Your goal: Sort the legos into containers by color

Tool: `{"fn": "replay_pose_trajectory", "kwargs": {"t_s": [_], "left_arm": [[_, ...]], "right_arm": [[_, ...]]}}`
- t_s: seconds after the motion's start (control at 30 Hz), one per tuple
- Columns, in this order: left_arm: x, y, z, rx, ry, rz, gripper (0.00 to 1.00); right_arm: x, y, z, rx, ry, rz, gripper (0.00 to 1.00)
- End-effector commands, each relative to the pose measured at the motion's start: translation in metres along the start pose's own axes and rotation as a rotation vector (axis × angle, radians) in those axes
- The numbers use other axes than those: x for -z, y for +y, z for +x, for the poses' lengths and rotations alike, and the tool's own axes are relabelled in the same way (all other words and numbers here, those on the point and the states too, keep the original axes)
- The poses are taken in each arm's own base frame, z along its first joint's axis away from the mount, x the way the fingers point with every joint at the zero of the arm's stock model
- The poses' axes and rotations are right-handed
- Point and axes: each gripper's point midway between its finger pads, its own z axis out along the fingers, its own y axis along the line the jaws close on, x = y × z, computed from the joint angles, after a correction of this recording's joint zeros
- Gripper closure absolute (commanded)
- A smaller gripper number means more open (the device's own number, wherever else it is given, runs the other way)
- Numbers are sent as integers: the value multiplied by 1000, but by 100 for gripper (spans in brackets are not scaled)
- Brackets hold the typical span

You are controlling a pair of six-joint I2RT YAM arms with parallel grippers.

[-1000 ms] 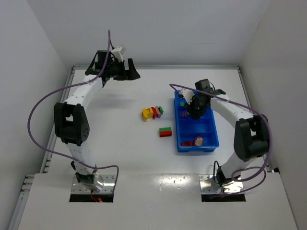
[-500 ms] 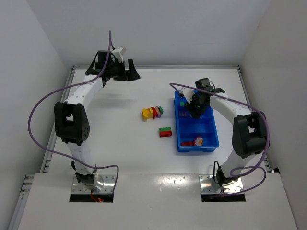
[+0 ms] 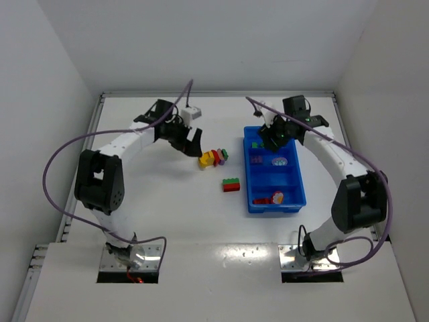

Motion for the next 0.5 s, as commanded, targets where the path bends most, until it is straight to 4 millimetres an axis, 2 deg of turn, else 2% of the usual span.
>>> {"fn": "replay_pose_trajectory", "kwargs": {"t_s": [0.0, 0.03, 0.07, 0.23, 0.27, 0.33, 0.37, 0.4, 0.47], "left_arm": [[5, -36, 21, -251, 58, 37, 1], [1, -38, 27, -282, 79, 35, 1], [-2, -41, 26, -298, 77, 30, 2], [-20, -52, 36, -217, 88, 148, 11], [-24, -48, 41, -171, 100, 162, 13], [-18, -40, 32, -100, 59, 188, 20], [-16, -42, 24, -76, 18, 227, 20], [-10, -31, 27, -10, -1, 229, 22], [-5, -32, 21, 116, -53, 292, 24]], "right_arm": [[27, -1, -59, -27, -170, -56, 42], [22, 2, -61, -59, -163, -90, 42], [26, 1, -74, -65, -191, -113, 42], [26, 1, -83, -118, -211, -147, 42], [26, 1, -83, -118, -211, -147, 42], [24, 3, -80, -122, -204, -152, 42], [28, 1, -81, -118, -208, -137, 42], [29, 3, -79, -118, -207, -137, 42], [27, 5, -75, -123, -197, -143, 42]]}}
